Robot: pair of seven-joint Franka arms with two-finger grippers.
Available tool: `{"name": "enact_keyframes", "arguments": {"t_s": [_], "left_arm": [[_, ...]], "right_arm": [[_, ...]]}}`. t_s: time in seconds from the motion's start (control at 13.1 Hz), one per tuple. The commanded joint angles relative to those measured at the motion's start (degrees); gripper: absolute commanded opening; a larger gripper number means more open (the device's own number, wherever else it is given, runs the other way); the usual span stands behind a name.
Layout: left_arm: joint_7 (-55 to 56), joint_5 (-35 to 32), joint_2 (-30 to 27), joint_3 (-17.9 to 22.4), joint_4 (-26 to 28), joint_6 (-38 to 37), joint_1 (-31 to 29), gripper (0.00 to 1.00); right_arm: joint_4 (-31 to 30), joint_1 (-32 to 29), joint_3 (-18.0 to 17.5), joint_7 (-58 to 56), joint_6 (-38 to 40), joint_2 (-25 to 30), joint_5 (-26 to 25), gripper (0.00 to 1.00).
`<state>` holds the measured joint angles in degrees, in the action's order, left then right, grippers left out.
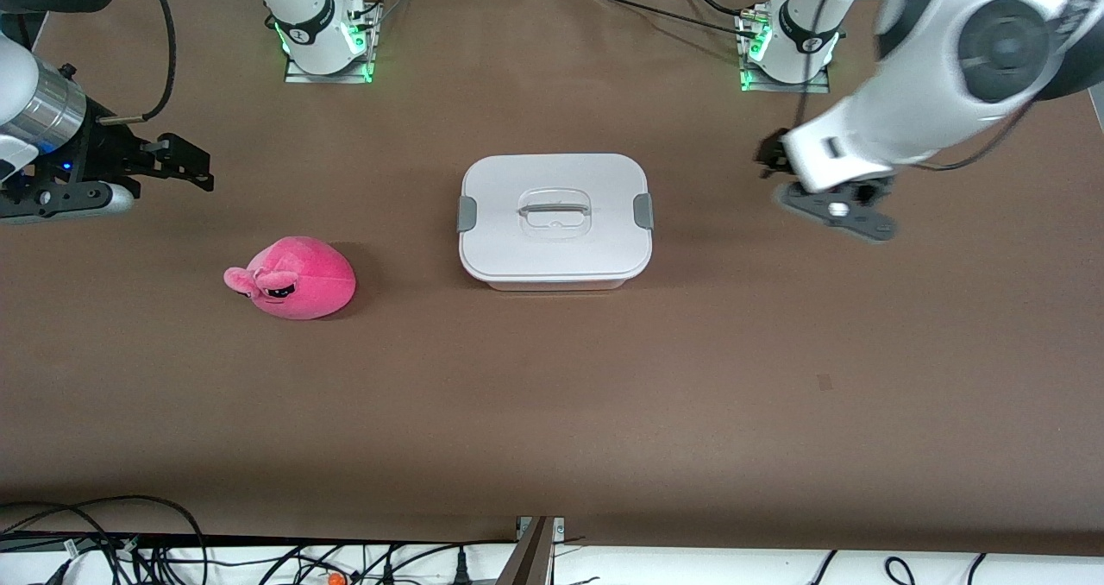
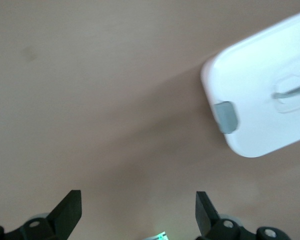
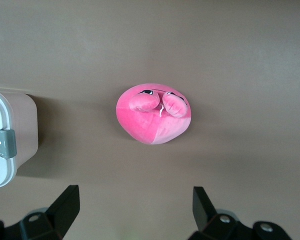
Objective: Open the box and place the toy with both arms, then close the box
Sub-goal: 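Reach the left gripper to the lid handle while the right gripper approaches the toy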
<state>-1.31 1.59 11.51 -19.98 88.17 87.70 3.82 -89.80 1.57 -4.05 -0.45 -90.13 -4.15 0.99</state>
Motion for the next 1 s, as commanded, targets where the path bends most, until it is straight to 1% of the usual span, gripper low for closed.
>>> {"name": "enact_keyframes", "arguments": {"t_s": [0.0,0.15,0.23,0.38,0.54,0.61,0.77,0.92], "left_arm": [[-0.5,0.5,3.6,-4.8,-0.4,4.0,2.1,1.0],[-1.8,-0.1,4.8,-9.1,-0.4,8.6,3.0,1.0],[-4.6,-0.2,5.7,-10.2,-0.3,10.8,3.6,1.0],[-12.3,-0.1,8.6,-10.4,-0.3,15.1,5.9,1.0],[-17.3,-0.2,12.0,-10.5,-0.3,19.1,8.1,1.0],[-18.1,-0.5,13.3,-10.4,-0.2,21.0,9.4,1.0],[-18.4,-6.1,16.3,-10.7,-0.3,24.6,11.6,1.0],[-18.5,-8.4,18.2,-10.7,-0.3,27.2,14.0,1.0]], "right_arm": [[-1.0,-1.0,-0.9,-0.4,0.0,1.2,-0.1,1.0],[-1.3,-1.0,-0.9,-0.4,-0.3,1.0,-0.1,1.0],[-1.5,-1.0,-0.9,-0.4,-0.6,0.8,-0.1,1.0],[-3.5,-1.0,-0.9,-0.3,-3.2,0.2,0.0,1.0],[-8.2,-1.0,-0.9,-0.3,-8.9,0.2,-0.1,1.0],[-11.2,-1.0,-0.7,-0.3,-12.6,0.0,0.0,1.0],[-16.4,-1.0,-0.4,-0.2,-20.4,-1.1,0.0,1.0],[-16.8,-1.0,-0.4,-0.2,-22.5,-4.5,0.0,1.0]]}}
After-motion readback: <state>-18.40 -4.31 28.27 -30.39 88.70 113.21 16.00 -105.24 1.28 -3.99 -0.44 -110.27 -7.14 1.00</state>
